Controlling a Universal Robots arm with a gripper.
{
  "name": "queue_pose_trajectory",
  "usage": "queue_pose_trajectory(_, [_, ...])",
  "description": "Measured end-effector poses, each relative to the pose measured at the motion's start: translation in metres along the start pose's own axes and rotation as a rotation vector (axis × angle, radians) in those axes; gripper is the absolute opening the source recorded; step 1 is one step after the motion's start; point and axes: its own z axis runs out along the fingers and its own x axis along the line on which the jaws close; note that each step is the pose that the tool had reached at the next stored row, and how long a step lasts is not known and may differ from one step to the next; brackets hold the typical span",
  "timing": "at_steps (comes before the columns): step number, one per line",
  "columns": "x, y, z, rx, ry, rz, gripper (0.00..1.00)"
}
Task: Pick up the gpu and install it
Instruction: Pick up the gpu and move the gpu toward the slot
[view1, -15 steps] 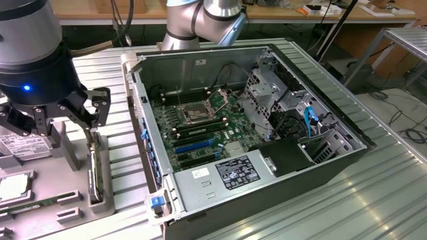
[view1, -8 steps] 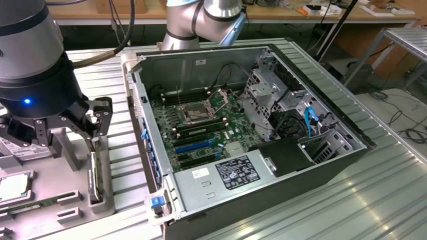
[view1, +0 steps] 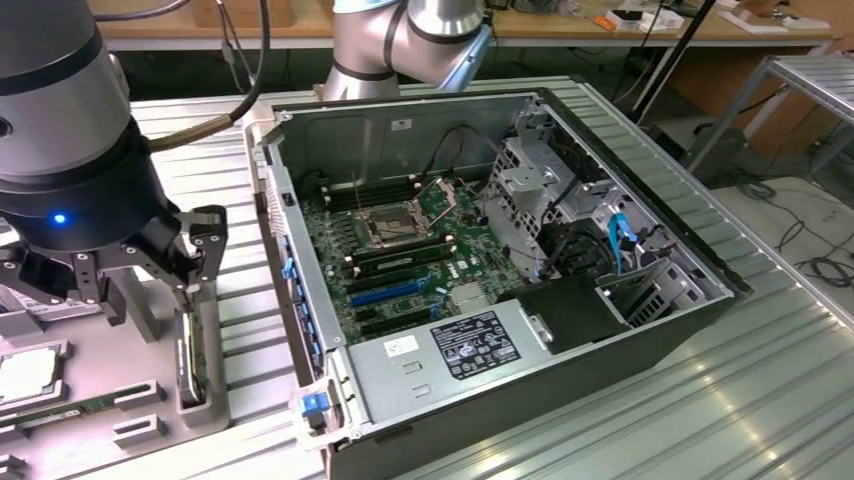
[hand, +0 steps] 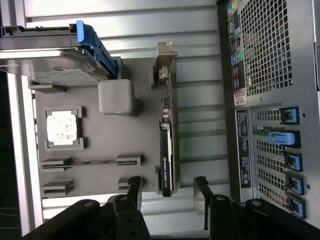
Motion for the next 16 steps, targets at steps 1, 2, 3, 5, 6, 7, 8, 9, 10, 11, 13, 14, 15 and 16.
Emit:
queue_pose_trajectory(1, [0.000,-0.0008,0.0022,0.0001,0.0000,0.000,0.54])
queue_pose_trajectory(2, [0.000,-0.0015,0.0045,0.0000,-0.0001,0.000,0.54])
queue_pose_trajectory(3, [0.000,-0.0018,0.0058,0.0000,-0.0001,0.000,0.54])
queue_pose_trajectory(5, [0.000,-0.0026,0.0089,0.0000,-0.0001,0.000,0.54])
queue_pose_trajectory(6, [0.000,-0.0031,0.0109,0.0000,-0.0001,0.000,0.54])
queue_pose_trajectory(7, [0.000,-0.0035,0.0125,0.0000,-0.0001,0.000,0.54])
queue_pose_trajectory(8, [0.000,-0.0039,0.0144,0.0000,-0.0001,0.000,0.54])
queue_pose_trajectory(9, [0.000,-0.0043,0.0161,0.0001,0.0000,0.000,0.54])
queue_pose_trajectory(10, [0.000,-0.0046,0.0171,0.0001,0.0000,0.000,0.54])
queue_pose_trajectory(11, [0.000,-0.0049,0.0185,0.0001,-0.0001,0.000,0.54])
queue_pose_trajectory(13, [0.000,-0.0055,0.0212,0.0001,-0.0001,0.000,0.54])
queue_pose_trajectory(14, [0.000,-0.0060,0.0230,0.0000,-0.0002,0.000,0.54])
queue_pose_trajectory(15, [0.000,-0.0068,0.0265,0.0001,-0.0001,0.000,0.54])
queue_pose_trajectory(16, [0.000,-0.0074,0.0290,0.0000,-0.0002,0.000,0.54])
